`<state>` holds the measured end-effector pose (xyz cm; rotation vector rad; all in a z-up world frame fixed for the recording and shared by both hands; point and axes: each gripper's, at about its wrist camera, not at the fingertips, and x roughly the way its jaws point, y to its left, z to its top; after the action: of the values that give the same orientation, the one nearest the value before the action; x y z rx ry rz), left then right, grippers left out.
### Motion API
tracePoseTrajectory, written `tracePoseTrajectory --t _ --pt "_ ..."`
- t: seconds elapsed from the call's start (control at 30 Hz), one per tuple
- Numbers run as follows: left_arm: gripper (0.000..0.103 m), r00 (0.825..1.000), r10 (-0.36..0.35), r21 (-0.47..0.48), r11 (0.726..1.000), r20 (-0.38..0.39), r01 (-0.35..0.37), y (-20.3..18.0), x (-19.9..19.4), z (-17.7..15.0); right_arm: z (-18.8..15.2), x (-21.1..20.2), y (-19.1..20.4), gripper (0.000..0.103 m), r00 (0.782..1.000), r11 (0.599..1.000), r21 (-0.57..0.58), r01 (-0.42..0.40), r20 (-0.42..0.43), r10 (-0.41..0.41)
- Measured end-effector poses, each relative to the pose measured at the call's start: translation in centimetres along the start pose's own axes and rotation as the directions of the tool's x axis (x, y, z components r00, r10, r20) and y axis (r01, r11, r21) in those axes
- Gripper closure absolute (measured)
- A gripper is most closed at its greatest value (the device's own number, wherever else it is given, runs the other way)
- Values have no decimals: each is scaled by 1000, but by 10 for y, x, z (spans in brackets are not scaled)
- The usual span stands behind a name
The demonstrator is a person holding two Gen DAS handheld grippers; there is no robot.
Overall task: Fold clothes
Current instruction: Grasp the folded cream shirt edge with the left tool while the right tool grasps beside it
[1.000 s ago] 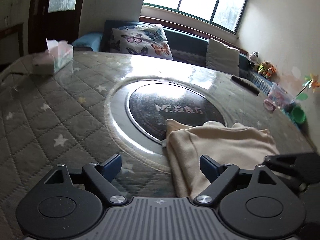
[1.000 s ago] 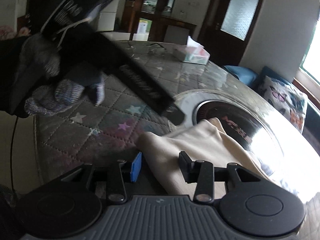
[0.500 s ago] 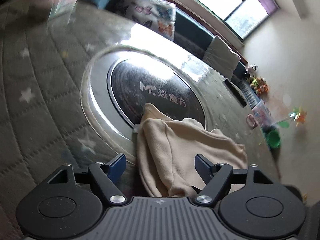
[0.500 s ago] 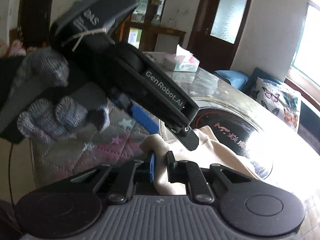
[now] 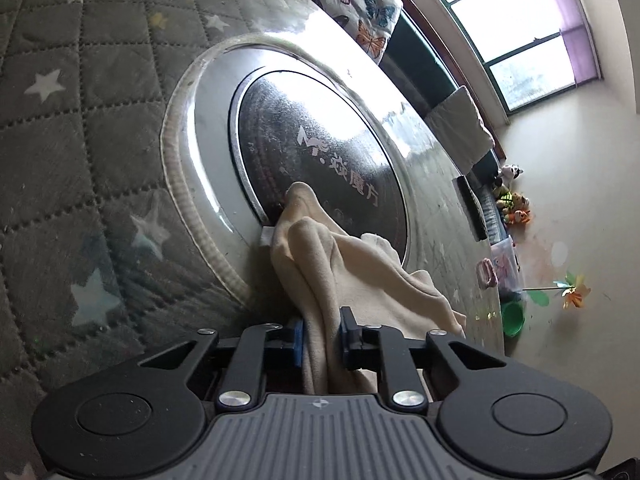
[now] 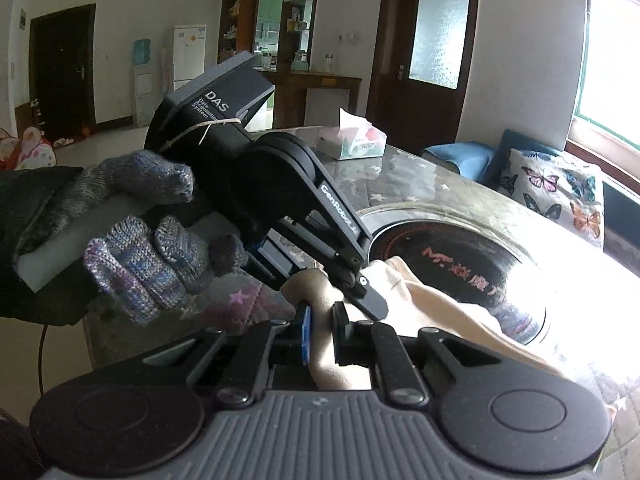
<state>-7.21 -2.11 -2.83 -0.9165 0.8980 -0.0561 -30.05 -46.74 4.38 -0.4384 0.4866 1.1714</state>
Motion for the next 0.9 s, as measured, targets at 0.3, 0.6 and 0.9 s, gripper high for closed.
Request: tracePoseTrajectory --t 0.3,0.6,0.9 --pt "85 1000 8 26 1000 13 -9 -3 0 -1 -24 -30 -50 92 993 979 164 121 -17 -120" --pt "85 1000 21 58 998 21 -23 -5 -1 -3 -73 -34 -146 92 938 843 413 345 -147 -312" --pt "85 999 41 84 996 25 -43 -9 1 -3 -94 -49 -177 74 916 755 527 389 -135 -377"
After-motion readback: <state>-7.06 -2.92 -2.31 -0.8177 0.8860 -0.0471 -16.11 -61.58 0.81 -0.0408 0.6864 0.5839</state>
